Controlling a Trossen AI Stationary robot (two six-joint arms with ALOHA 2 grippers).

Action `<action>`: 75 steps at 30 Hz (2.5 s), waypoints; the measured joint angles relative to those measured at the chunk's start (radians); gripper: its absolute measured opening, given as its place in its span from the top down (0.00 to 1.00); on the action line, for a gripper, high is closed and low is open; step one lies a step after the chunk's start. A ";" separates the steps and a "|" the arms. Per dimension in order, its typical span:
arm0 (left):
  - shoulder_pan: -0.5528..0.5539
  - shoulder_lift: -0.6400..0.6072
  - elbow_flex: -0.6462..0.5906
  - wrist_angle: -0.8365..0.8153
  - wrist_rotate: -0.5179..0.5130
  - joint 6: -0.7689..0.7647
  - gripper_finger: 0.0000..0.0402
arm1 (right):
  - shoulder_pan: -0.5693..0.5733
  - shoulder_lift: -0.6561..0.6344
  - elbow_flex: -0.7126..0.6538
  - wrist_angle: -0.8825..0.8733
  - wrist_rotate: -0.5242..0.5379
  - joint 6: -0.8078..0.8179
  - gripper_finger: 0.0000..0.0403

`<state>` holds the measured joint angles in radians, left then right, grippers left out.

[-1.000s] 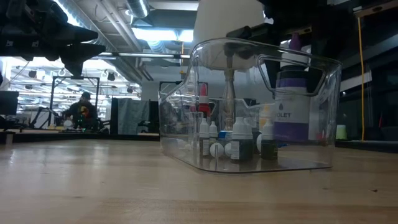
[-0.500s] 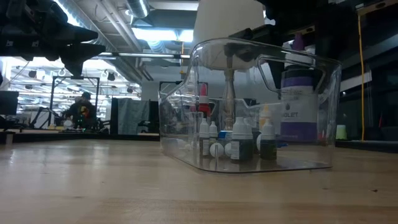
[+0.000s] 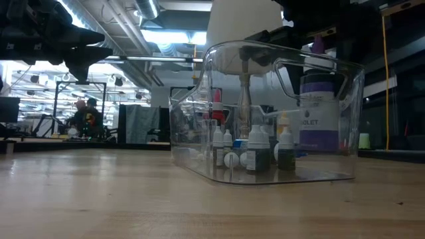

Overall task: Pick & Place food coloring
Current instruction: Put the big purple food coloring bottle into the transparent bin, then put the big yellow food coloring bottle into the transparent bin

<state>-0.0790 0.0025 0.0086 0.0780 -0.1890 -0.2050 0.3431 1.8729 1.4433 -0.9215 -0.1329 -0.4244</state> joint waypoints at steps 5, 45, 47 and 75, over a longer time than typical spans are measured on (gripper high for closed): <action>0.000 0.000 0.000 0.000 0.000 0.000 0.55 | 0.000 0.000 0.000 0.000 0.000 0.000 0.58; 0.000 0.000 0.000 -0.003 0.000 0.000 0.55 | -0.056 -0.065 0.225 -0.274 0.061 0.032 0.40; 0.000 0.001 0.000 -0.003 0.000 0.000 0.55 | -0.077 -0.092 0.225 -0.296 0.061 0.050 0.40; 0.000 0.000 0.000 0.000 0.000 0.000 0.55 | -0.523 -0.562 -0.263 -0.017 0.278 0.450 0.40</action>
<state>-0.0788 0.0029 0.0086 0.0780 -0.1890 -0.2051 -0.1802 1.3112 1.1802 -0.9384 0.1455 0.0253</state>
